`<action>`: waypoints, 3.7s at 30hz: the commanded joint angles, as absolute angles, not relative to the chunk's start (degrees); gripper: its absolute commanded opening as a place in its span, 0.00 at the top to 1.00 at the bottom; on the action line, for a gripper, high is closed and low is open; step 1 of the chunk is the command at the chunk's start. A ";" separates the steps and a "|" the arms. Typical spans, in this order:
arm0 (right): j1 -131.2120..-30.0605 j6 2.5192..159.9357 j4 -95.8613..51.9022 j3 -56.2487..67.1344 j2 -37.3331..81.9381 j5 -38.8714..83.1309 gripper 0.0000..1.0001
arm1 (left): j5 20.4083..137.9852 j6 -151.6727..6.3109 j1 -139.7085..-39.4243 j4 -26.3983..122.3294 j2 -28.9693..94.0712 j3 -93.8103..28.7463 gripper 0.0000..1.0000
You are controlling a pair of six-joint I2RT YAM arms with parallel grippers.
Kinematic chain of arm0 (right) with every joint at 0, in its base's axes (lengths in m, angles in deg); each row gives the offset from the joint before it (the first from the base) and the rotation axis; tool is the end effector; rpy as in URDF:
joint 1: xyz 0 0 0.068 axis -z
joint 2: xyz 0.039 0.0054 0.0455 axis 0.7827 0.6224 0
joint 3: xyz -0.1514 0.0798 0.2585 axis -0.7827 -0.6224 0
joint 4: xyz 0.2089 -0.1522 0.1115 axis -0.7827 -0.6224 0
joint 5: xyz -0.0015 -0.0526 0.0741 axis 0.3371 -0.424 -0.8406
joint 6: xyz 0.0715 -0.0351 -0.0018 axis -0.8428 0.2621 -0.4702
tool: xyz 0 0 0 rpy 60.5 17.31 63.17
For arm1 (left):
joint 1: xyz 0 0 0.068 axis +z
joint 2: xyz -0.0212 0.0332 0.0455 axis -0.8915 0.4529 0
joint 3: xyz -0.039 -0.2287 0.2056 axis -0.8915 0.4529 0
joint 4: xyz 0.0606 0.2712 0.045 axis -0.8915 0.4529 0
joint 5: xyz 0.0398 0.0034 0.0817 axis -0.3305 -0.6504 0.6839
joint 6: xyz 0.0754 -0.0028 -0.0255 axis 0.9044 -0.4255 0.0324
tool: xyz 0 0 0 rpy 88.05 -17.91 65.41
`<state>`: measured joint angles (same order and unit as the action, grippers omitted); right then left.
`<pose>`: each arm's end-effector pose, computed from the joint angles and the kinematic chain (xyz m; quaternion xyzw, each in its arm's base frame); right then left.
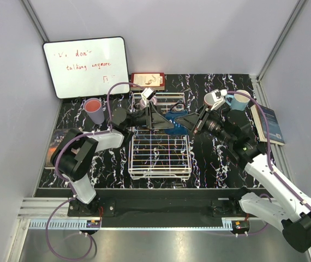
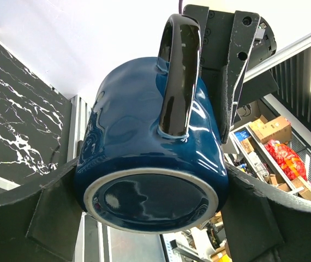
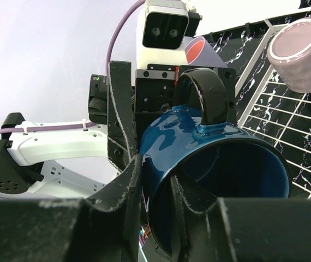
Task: Unload the cups from the dish rack
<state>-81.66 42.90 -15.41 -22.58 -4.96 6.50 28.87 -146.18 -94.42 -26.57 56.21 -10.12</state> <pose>0.2024 0.1489 0.3878 -0.0506 0.7066 0.5353 0.4600 0.2977 -0.2499 0.2996 0.1679 0.5934 -0.7673 0.1760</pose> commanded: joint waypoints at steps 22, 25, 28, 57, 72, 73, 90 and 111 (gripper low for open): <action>-83.68 55.78 -29.37 -15.09 -12.55 19.56 1.00 | 32.96 -142.58 -86.89 -23.76 49.79 -4.75 0.01; -83.68 57.01 -33.50 -13.68 -12.81 24.22 1.00 | 33.58 -140.91 -84.61 -20.95 47.68 -3.17 0.01; -83.68 59.21 -39.02 -11.31 -12.03 32.03 1.00 | 34.89 -137.33 -83.90 -15.17 45.23 -2.55 0.01; -61.18 53.77 -54.52 -2.17 24.79 52.09 1.00 | 79.55 -96.61 -86.45 67.56 12.96 -9.32 0.01; -57.49 55.26 -49.51 2.67 39.57 54.11 1.00 | 80.78 -95.99 -86.53 69.05 13.57 -9.40 0.01; -57.49 55.26 -49.51 2.93 40.09 54.46 1.00 | 81.13 -96.08 -86.45 69.14 13.66 -9.41 0.01; -57.31 53.41 -52.06 3.47 42.74 58.95 0.93 | 84.29 -95.38 -86.97 70.55 13.66 -9.93 0.01; -69.08 54.64 -51.88 1.97 18.75 46.31 0.02 | 94.21 -93.10 -87.06 76.34 21.47 -20.11 0.01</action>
<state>-64.72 54.35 -52.69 1.73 23.76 51.73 87.38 -95.12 -86.75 74.63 17.09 -12.42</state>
